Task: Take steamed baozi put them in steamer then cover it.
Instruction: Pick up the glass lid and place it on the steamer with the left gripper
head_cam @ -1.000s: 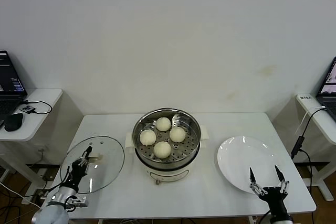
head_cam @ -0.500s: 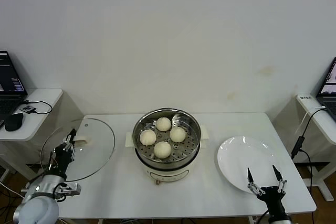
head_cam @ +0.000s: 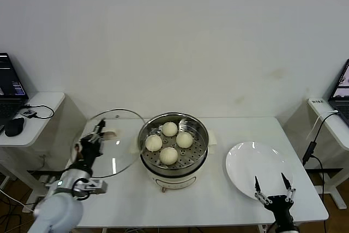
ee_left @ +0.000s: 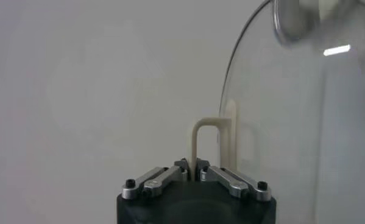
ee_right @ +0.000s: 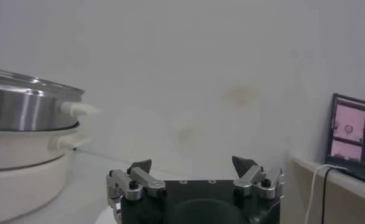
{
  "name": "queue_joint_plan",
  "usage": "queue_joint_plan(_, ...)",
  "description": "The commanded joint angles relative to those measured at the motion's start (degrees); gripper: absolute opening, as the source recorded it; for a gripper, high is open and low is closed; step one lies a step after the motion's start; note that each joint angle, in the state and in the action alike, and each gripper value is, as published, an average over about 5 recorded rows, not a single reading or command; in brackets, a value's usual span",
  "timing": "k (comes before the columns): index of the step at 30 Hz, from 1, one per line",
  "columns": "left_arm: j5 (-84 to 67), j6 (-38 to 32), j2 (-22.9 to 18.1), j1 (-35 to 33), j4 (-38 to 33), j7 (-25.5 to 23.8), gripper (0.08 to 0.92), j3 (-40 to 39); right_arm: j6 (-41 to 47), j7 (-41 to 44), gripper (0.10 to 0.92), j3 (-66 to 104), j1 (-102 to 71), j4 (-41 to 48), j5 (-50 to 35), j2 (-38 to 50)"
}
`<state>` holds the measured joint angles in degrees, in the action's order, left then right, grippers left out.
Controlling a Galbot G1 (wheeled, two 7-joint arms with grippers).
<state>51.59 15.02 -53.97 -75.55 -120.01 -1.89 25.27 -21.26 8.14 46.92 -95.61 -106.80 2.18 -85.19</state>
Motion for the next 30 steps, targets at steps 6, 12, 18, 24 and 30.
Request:
queue_joint_plan(6,16.28,11.06,-8.26,17.39,3.32,-12.30,0.138,-20.16,-1.15,-2.73,0.823,-3.70,0.81,2.52,11.56,-4.98)
queue_joint_plan(12,27.01,10.36,-15.61,17.68,6.46,-15.05,0.138,-21.14,-1.73,-3.56,0.823,-4.23,0.81,4.11,13.29,-5.13)
queue_joint_plan(18,32.56,10.19,-22.82,18.51,8.99,-15.90,0.138,-22.96,-1.69,-3.89,0.823,-4.06,1.21,4.65,13.68,-5.11)
queue_joint_plan(24,33.98,10.33,-25.77,20.65,12.64,-16.14,0.138,-24.10,-1.94,-4.10,0.823,-4.17,1.05,4.87,13.90,-5.12)
queue_joint_plan(30,34.74,10.36,-27.89,22.18,16.40,-16.03,0.138,-25.20,-2.18,-4.18,0.823,-4.05,0.92,5.20,13.91,-5.10)
